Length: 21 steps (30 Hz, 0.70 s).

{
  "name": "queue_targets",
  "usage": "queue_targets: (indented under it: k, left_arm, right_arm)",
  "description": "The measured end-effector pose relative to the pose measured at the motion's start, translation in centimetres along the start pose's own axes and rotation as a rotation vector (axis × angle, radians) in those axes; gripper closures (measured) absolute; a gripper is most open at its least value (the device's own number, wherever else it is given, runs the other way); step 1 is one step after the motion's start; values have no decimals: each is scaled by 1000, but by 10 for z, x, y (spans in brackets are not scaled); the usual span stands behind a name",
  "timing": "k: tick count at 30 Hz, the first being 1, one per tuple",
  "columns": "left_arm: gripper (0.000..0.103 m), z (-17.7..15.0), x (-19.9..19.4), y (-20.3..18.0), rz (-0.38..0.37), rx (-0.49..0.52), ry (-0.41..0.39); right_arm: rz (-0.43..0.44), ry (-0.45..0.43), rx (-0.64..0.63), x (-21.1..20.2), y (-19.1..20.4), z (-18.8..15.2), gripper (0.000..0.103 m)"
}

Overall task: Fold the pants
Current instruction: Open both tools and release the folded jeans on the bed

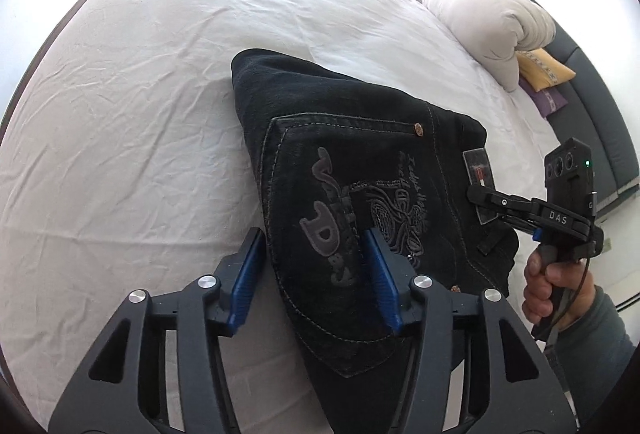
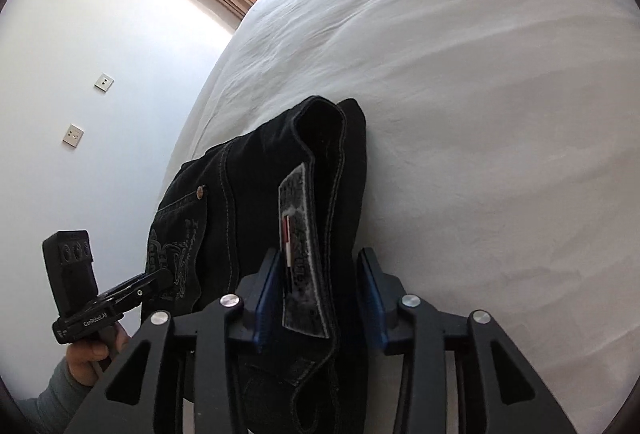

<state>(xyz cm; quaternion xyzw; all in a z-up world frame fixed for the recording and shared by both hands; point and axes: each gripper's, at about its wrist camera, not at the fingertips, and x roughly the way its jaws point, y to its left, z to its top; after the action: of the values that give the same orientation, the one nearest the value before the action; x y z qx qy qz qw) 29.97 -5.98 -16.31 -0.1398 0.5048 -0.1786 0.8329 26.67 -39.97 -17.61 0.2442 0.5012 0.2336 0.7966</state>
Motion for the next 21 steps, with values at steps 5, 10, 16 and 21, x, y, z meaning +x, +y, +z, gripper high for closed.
queue_targets:
  k: [5, 10, 16, 21]
  left_arm:
    - [47, -7, 1, -12, 40, 13, -14]
    - [30, -15, -28, -23, 97, 8, -90]
    - [4, -51, -86, -45, 167, 14, -183]
    - [0, -81, -140, -69, 194, 36, -255]
  right_arm:
    - [-8, -39, 12, -9, 3, -6, 47]
    - [-50, -121, 31, -42, 6, -14, 37]
    - [-147, -221, -57, -94, 42, -44, 29]
    - [-204, -288, -171, -125, 91, -78, 23]
